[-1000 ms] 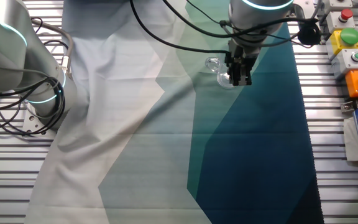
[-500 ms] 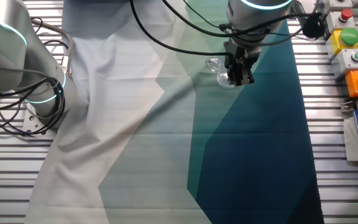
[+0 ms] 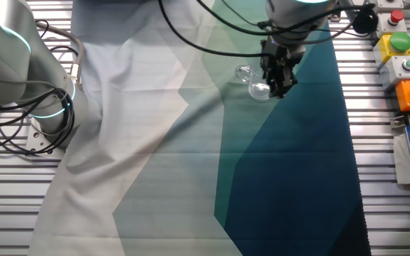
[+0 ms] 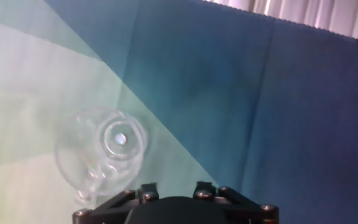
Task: Pick up the cup
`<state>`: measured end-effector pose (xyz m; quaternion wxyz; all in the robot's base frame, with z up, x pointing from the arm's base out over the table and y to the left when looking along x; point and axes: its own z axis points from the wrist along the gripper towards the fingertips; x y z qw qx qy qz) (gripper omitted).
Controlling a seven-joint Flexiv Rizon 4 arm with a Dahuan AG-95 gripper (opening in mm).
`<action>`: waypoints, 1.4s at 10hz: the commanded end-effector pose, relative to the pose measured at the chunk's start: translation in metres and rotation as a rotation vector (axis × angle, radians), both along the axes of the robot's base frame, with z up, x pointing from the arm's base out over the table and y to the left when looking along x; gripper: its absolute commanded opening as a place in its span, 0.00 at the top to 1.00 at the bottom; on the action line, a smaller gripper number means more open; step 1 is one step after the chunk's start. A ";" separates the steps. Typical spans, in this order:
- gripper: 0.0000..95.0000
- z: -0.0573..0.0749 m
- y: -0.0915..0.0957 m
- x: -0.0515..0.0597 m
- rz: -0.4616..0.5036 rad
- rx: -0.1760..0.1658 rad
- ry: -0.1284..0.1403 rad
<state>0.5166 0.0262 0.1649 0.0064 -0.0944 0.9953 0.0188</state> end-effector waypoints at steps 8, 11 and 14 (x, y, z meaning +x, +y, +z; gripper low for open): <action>0.20 -0.025 0.039 0.043 -0.439 0.281 0.025; 0.20 -0.036 0.047 0.044 -0.413 0.244 0.006; 0.20 -0.039 0.047 0.044 -0.317 0.088 0.016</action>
